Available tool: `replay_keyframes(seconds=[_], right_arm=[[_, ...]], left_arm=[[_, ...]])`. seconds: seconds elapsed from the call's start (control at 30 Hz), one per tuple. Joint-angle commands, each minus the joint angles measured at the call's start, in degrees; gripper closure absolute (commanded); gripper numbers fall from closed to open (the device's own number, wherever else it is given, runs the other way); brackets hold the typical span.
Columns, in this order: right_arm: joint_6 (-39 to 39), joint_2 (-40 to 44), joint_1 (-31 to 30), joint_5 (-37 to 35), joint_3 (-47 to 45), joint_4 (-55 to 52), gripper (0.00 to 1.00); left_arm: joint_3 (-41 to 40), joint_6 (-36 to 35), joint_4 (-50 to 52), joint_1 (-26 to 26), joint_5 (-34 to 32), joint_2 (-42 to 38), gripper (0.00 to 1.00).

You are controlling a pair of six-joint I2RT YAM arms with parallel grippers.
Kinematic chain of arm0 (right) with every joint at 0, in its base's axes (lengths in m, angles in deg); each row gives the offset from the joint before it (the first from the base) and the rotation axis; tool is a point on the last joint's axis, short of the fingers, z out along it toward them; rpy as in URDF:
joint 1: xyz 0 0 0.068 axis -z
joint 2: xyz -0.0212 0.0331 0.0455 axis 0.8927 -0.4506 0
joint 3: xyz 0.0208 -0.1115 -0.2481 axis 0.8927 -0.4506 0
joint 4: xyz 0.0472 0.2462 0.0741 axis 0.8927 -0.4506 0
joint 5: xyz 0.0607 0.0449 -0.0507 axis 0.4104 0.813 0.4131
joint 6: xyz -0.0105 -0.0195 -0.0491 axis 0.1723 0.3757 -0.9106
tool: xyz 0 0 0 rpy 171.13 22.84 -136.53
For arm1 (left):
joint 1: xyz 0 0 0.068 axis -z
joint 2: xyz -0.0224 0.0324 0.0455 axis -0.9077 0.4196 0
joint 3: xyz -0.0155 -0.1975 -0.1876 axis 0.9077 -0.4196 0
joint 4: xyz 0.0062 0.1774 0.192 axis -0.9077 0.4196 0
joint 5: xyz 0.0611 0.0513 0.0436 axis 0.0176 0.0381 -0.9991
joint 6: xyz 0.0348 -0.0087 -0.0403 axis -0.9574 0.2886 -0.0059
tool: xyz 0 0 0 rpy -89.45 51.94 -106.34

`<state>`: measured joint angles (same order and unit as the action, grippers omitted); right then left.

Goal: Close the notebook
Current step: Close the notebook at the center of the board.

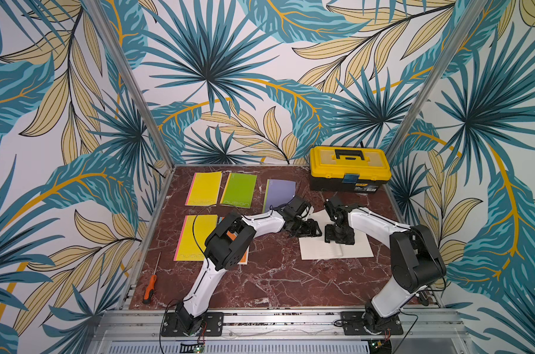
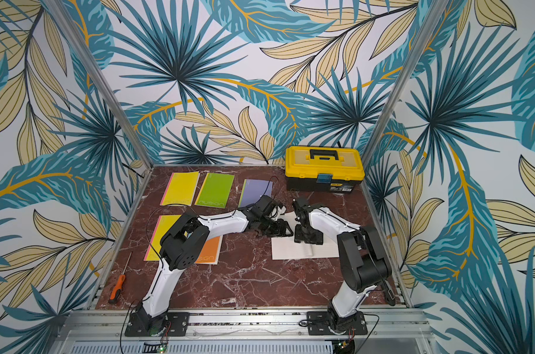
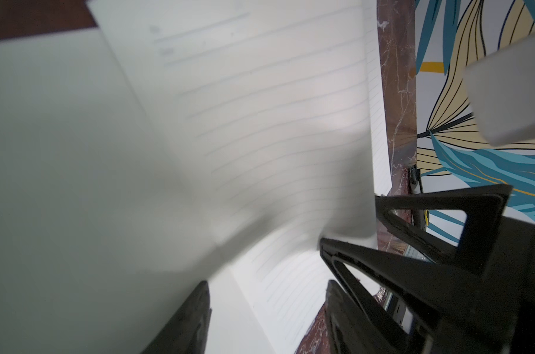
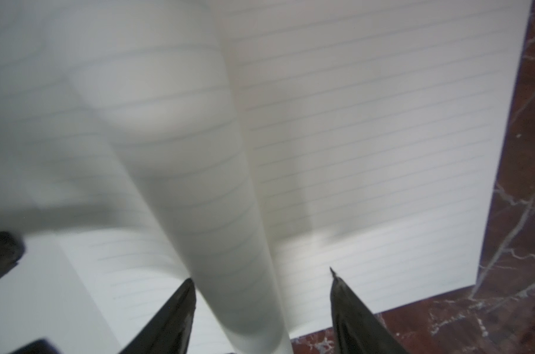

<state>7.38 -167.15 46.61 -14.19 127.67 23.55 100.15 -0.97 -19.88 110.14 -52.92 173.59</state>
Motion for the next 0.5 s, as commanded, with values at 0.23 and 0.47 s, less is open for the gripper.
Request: replay_keyframes(seconds=[0.23, 0.47], right_arm=[[1.36, 1.62, 1.20, -10.14, 2.59, -5.53, 0.31], [0.73, 2.44, 5.59, -13.13, 3.04, -8.17, 0.31]], left_arm=[[-3.49, 0.10, 5.94, -0.91, -3.53, 1.44, 0.39], [-3.92, 0.09, 5.65, -1.17, -3.20, 1.28, 0.39]])
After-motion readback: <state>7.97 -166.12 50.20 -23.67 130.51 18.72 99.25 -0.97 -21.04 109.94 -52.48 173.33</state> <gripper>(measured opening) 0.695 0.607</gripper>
